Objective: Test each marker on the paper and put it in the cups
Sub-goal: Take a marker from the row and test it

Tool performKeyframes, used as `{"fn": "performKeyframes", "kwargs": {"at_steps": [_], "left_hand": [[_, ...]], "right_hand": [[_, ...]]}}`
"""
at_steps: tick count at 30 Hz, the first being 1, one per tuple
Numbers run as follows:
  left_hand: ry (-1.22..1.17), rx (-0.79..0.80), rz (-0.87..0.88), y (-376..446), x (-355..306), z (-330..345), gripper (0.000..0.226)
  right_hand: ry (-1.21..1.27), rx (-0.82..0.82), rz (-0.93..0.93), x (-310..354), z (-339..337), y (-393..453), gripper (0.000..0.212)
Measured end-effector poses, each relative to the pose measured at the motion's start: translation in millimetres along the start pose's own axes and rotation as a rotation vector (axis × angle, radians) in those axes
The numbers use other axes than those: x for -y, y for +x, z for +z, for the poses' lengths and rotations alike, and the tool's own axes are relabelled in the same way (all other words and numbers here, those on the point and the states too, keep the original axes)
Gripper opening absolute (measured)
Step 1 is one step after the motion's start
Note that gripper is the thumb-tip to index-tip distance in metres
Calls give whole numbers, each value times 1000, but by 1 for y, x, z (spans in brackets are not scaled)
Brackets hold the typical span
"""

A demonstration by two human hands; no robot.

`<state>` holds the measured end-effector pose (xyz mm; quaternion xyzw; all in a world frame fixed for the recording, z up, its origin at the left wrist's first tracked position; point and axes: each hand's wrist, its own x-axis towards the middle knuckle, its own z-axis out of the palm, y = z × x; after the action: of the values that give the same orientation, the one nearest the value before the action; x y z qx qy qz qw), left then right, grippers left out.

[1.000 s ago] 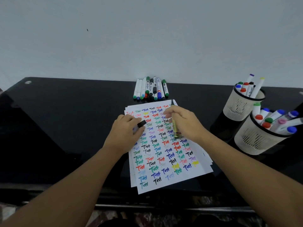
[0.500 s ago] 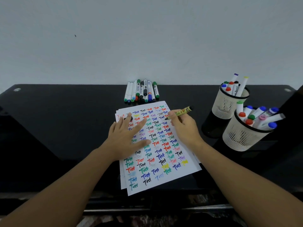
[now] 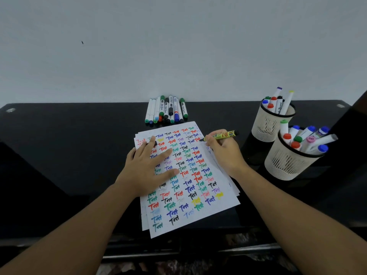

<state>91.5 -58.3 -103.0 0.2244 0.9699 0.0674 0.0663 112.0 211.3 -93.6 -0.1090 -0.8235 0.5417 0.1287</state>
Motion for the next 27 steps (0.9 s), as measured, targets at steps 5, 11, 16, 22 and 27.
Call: {"fn": "performKeyframes", "kwargs": {"at_steps": [5, 11, 16, 22, 27], "left_hand": [[-2, -14, 3, -1, 0, 1, 80], [-2, -18, 1, -1, 0, 2, 81], [-1, -15, -1, -1, 0, 2, 81], [1, -11, -4, 0, 0, 2, 81], [-8, -14, 0, -1, 0, 2, 81]], "right_hand": [[-51, 46, 9, -2, 0, -1, 9], [-95, 78, 60, 4, 2, 1, 13], [-83, 76, 73, 3, 2, 1, 12], [-102, 93, 75, 4, 3, 2, 10], [-114, 47, 84, 1, 3, 4, 14]]}}
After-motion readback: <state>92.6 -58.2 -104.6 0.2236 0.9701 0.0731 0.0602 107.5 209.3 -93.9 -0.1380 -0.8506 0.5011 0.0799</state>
